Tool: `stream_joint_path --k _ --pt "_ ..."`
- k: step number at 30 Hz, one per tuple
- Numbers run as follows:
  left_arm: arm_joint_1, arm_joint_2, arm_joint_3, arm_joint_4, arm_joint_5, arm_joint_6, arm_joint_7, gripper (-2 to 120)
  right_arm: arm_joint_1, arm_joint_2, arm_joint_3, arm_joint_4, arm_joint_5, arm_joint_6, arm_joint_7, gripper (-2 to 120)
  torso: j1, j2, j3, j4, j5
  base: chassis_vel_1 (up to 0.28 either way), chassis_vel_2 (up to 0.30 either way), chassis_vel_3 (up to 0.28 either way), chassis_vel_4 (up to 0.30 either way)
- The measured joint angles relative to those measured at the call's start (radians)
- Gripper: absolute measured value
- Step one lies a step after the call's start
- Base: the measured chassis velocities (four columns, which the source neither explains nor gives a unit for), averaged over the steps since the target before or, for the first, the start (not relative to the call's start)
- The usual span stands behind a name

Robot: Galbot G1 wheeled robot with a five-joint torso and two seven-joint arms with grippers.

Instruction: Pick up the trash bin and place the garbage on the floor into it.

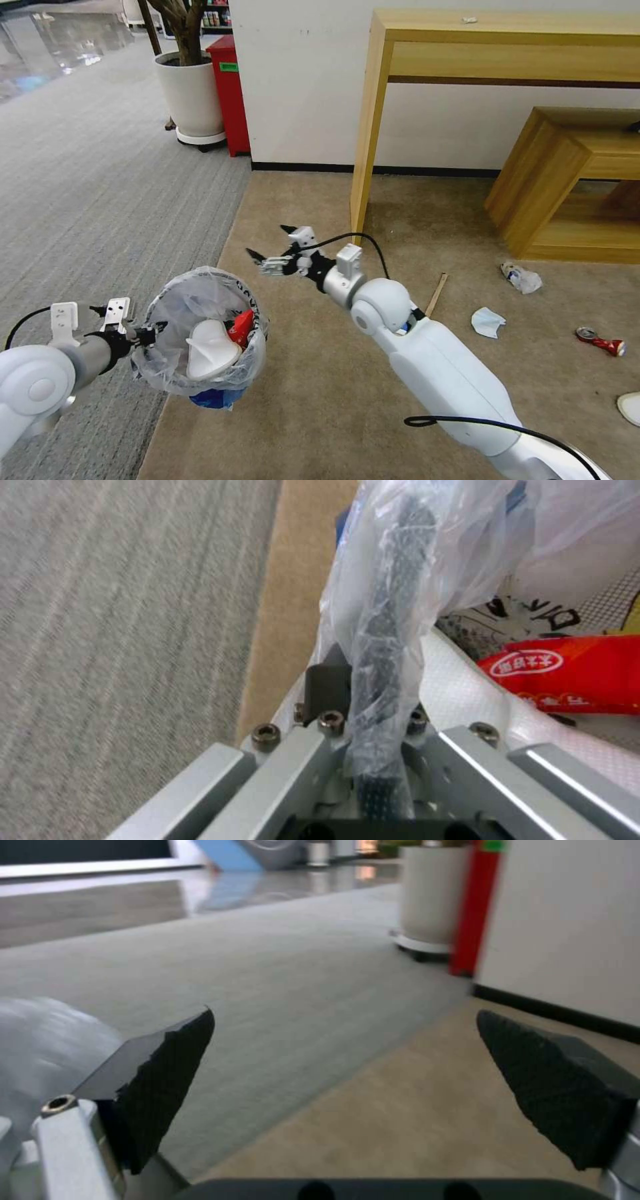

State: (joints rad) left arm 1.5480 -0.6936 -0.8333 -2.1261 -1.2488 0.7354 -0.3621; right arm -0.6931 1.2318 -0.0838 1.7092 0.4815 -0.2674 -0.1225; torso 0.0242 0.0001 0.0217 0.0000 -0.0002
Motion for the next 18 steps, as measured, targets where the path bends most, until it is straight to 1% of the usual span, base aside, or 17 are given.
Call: stream_joint_path --k 1,2,3,6,9,11,18 --pt "0.010 -0.016 -0.015 0.000 0.034 0.000 0.026 0 -0.023 -0.009 0.021 -0.001 -0.005 0.004 0.022 100 0.000 0.000 0.000 -0.0002 0.0000 0.000 0.000 0.000 0.000" --pt "0.015 -0.028 -0.024 0.000 0.045 0.000 0.037 0 -0.044 -0.012 0.038 -0.002 -0.008 0.008 0.039 100 0.000 0.000 0.000 0.0000 0.0000 0.000 0.000 0.000 0.000" --pt "0.015 -0.028 -0.024 0.000 0.045 0.000 0.037 0 -0.044 -0.012 0.038 -0.002 -0.008 0.008 0.039 100 0.000 0.000 0.000 0.0000 0.0000 0.000 0.000 0.000 0.000" --pt "0.029 -0.056 -0.044 -0.004 0.068 0.000 0.054 0 -0.111 -0.017 0.090 -0.005 -0.024 0.009 0.063 100 0.000 0.000 0.000 0.0000 0.0000 0.000 0.000 0.000 0.000" --pt "0.036 -0.067 -0.048 -0.010 0.080 0.000 0.067 0 -0.150 -0.022 0.123 -0.002 -0.037 0.006 0.065 100 0.000 0.000 0.000 -0.0001 -0.0001 0.000 0.000 0.000 0.000" --pt "0.046 -0.079 -0.052 -0.017 0.105 0.000 0.094 0 -0.196 -0.029 0.165 0.015 -0.049 -0.009 0.066 100 0.000 0.000 0.000 -0.0002 0.0000 0.000 0.000 0.000 0.000" --pt "0.051 -0.111 -0.053 -0.030 0.132 0.000 0.113 0 -0.269 -0.046 0.231 0.048 -0.070 -0.018 0.064 100 0.000 0.000 0.000 -0.0001 -0.0003 0.000 0.000 0.000 0.000"
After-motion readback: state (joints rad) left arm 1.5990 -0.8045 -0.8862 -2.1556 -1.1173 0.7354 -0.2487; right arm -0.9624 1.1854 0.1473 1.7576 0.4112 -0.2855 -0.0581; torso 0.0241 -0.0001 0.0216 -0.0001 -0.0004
